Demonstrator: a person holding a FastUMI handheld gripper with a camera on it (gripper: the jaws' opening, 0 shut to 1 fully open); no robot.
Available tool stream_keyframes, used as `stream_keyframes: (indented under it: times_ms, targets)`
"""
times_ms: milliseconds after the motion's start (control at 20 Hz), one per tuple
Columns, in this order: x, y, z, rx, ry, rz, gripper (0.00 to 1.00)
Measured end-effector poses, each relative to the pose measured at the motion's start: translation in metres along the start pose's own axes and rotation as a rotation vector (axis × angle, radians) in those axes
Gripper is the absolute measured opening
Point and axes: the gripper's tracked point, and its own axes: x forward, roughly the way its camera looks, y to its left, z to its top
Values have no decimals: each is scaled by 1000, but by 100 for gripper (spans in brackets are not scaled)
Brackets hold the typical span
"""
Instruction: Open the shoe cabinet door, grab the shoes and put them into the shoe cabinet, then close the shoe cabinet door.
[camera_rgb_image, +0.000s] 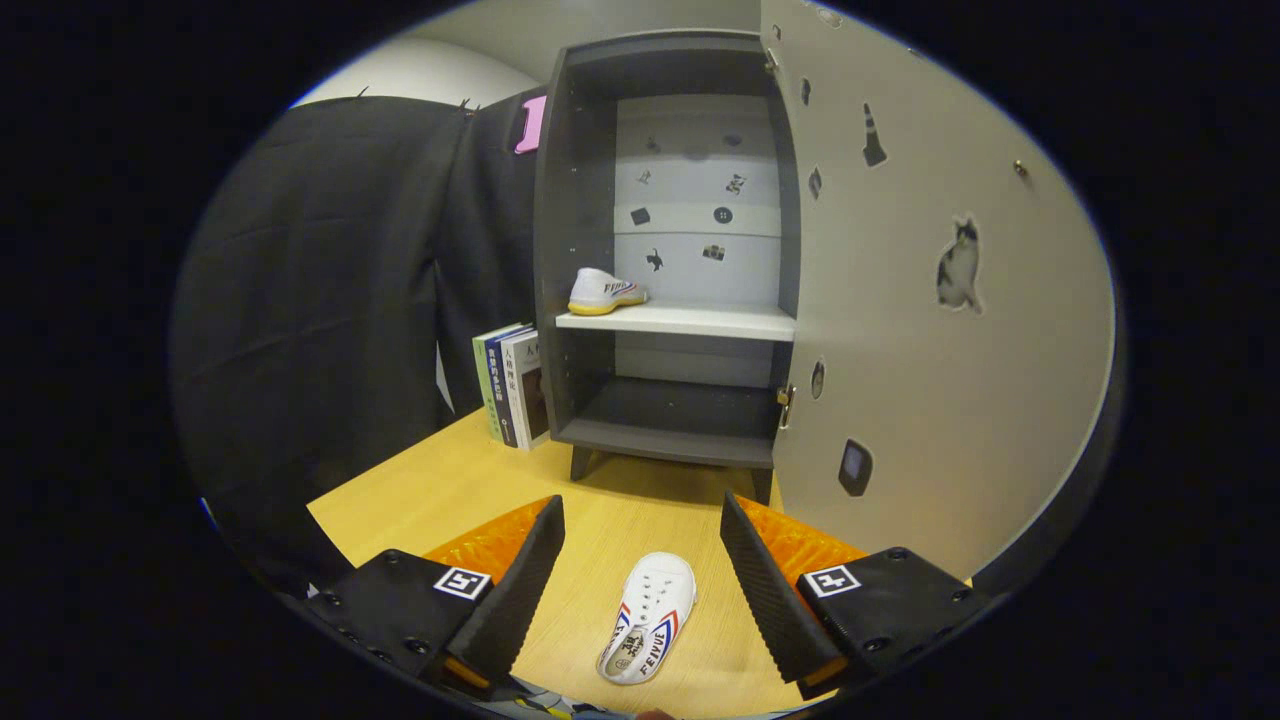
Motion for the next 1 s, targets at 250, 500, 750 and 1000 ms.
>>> stream_keyframes:
  times_ms: [250,500,750,1000]
  targets:
    - [42,0,-54,0,110,-13,98]
    - [73,1,-110,6,250,-10,99]
    - [86,11,-152,30,367,21,99]
    - [98,21,-187,68,488,40,99]
